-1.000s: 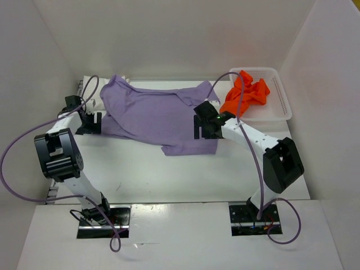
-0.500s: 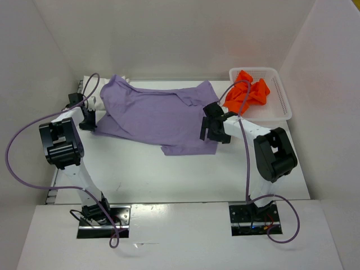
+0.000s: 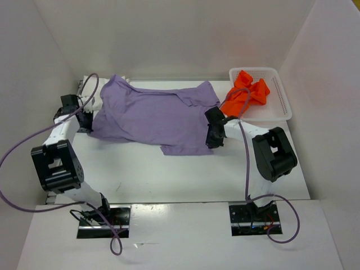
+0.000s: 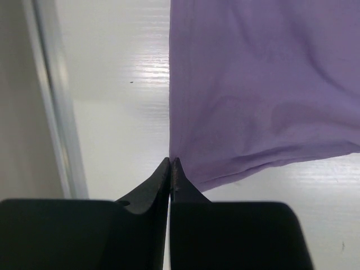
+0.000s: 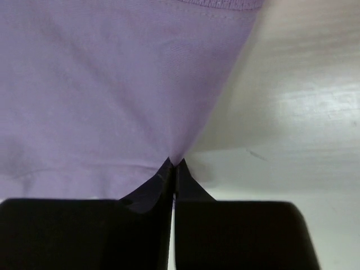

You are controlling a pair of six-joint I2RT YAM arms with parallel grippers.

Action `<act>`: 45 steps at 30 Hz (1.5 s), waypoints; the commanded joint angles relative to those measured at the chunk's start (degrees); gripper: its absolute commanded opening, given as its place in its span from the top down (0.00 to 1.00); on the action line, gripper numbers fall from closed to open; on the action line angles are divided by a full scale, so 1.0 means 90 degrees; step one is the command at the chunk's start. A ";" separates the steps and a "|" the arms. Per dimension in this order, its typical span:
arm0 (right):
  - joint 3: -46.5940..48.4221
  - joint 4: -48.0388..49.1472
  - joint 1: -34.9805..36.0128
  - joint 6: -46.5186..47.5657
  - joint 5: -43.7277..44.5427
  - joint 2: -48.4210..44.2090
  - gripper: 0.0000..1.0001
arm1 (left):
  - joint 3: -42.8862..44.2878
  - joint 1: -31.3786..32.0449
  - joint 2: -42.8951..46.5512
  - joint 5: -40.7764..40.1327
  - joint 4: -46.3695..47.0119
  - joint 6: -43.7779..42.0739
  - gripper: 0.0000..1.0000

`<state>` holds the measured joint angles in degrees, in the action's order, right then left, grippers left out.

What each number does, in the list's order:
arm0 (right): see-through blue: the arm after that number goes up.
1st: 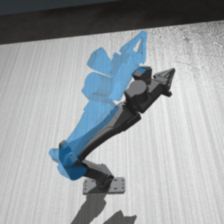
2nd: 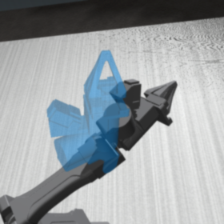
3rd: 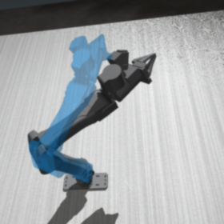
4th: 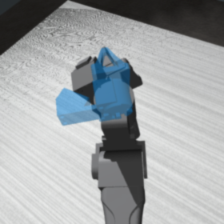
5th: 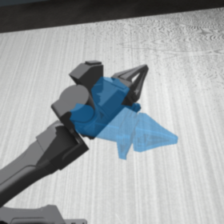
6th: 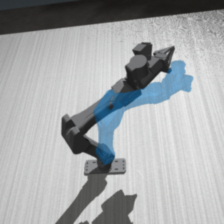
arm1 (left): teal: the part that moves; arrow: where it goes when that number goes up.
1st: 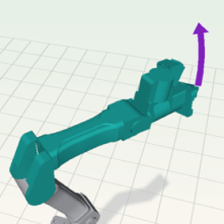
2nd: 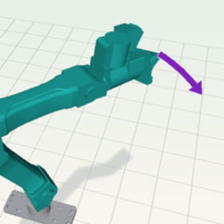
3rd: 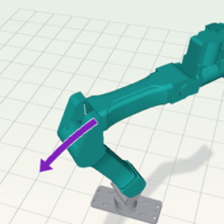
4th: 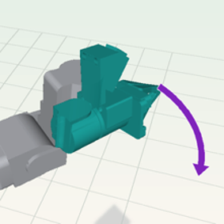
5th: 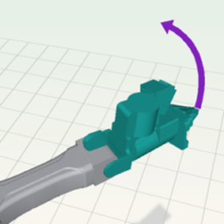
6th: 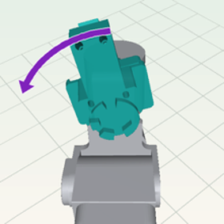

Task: Fold and stack the t-shirts
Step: Flatten out the tshirt

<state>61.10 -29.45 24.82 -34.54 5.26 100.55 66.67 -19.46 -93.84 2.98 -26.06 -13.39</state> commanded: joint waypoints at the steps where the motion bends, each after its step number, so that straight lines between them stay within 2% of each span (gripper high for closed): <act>1: 0.0143 -0.0534 0.0113 -0.0029 -0.0087 -0.1051 1.00 | 0.0082 -0.0015 0.0680 0.0157 -0.0637 -0.0406 1.00; 4: 0.1157 -0.1647 0.0405 -0.0029 0.0440 -0.1552 1.00 | 0.0384 -0.0015 0.1022 0.0283 -0.1018 -0.0543 1.00; 5: 0.1779 -0.2026 0.0590 0.0097 0.0760 -0.1621 1.00 | 0.0539 -0.0015 0.1023 0.0409 -0.1088 -0.0544 1.00; 7: 0.2339 -0.2138 0.0592 0.0292 0.0822 -0.1408 1.00 | 0.0687 -0.0015 0.1023 0.0576 -0.1215 -0.0476 1.00; 9: 0.3072 -0.2138 0.0592 0.0722 0.0569 -0.0561 0.99 | 0.0852 0.0053 0.0838 0.0693 -0.1215 -0.0388 1.00; 10: 0.3635 -0.2138 0.0592 0.0839 0.0452 -0.0190 0.94 | 0.0921 0.0053 0.0750 0.0781 -0.1215 -0.0310 1.00; 11: 0.3969 -0.2080 0.0592 0.0947 0.0335 0.0616 0.90 | 0.0999 0.0111 0.0546 0.0782 -0.1215 -0.0251 1.00; 15: 0.6096 -0.2011 0.0427 0.1075 -0.0016 0.2544 0.41 | 0.1468 0.0112 -0.0011 0.1084 -0.1419 -0.0046 1.00; 16: 0.7358 -0.2156 0.0426 0.1075 -0.0124 0.2925 0.37 | 0.1546 0.0112 -0.0090 0.1172 -0.1420 -0.0046 1.00; 18: 0.8760 -0.2719 0.0426 0.1298 -0.0232 0.4019 0.28 | 0.1693 0.0112 -0.0227 0.1172 -0.1479 -0.0046 1.00; 19: 1.0498 -0.3110 0.0532 0.1464 -0.0078 0.4409 0.22 | 0.1761 0.0112 -0.0227 0.1172 -0.1537 -0.0046 1.00; 20: 1.1260 -0.3520 0.0601 0.1465 0.0117 0.4781 0.22 | 0.1762 0.0112 -0.0227 0.1172 -0.1538 -0.0046 1.00; 22: 1.0752 -0.3359 0.0602 0.1552 0.0236 0.4513 0.17 | 0.1762 0.0112 -0.0150 0.1095 -0.1538 -0.0046 1.00; 26: 0.9650 -0.3437 0.0670 0.2109 0.1270 0.3635 0.16 | 0.1605 0.0112 0.0055 0.0948 -0.1480 -0.0046 1.00; 29: 0.7913 -0.2882 0.0670 0.2479 0.1359 0.2142 0.16 | 0.1430 0.0112 0.0192 0.0948 -0.1420 -0.0046 1.00; 30: 0.6709 -0.2590 0.0670 0.2558 0.1253 0.1674 0.16 | 0.1343 0.0112 0.0193 0.0948 -0.1420 -0.0046 1.00; 31: 0.6050 -0.1939 0.0670 0.2627 0.1126 0.0674 0.16 | 0.1342 0.0112 0.0251 0.0948 -0.1362 0.0041 1.00; 32: 0.5415 -0.1623 0.0670 0.2685 0.0903 0.0209 0.15 | 0.1245 0.0112 0.0309 0.1006 -0.1362 0.0042 1.00; 33: 0.4209 -0.1340 0.0670 0.2686 0.0804 -0.0202 0.15 | 0.1186 0.0112 0.0310 0.1064 -0.1284 0.0110 1.00; 34: 0.3656 -0.1076 0.0670 0.2686 0.0725 -0.0824 0.15 | 0.1040 0.0112 0.0377 0.1065 -0.1284 0.0111 1.00; 35: 0.3186 -0.0667 0.0670 0.2464 0.0522 -0.1014 0.15 | 0.0981 0.0112 0.0465 0.1142 -0.1197 0.0178 1.00; 36: 0.2408 -0.0479 0.0593 0.2326 0.0355 -0.1103 0.17 | 0.0922 0.0112 0.0534 0.1143 -0.1128 0.0179 1.00; 38: 0.1634 0.0114 0.0650 0.2130 -0.0055 -0.1027 0.21 | 0.0853 0.0112 0.0534 0.1143 -0.1127 0.0237 1.00; 41: 0.1434 0.0575 0.0825 0.1701 -0.0232 -0.0393 0.43 | 0.0853 0.0112 0.0593 0.1143 -0.1127 0.0237 1.00; 42: 0.1434 0.0674 0.0826 0.1574 -0.0174 -0.0208 0.57 | 0.0853 0.0112 0.0651 0.1211 -0.1127 0.0237 1.00; 43: 0.1434 0.0752 0.0913 0.1573 -0.0174 -0.0041 0.62 | 0.0853 0.0112 0.0652 0.1211 -0.1127 0.0237 1.00; 45: 0.1677 0.0753 0.1070 0.1573 -0.0174 0.0457 0.64 | 0.0795 0.0112 0.0720 0.1211 -0.1127 0.0237 1.00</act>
<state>75.88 -27.88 32.14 -18.28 5.21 101.56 74.43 -18.50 -90.21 12.12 -37.56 -12.14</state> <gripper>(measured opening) 0.367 0.008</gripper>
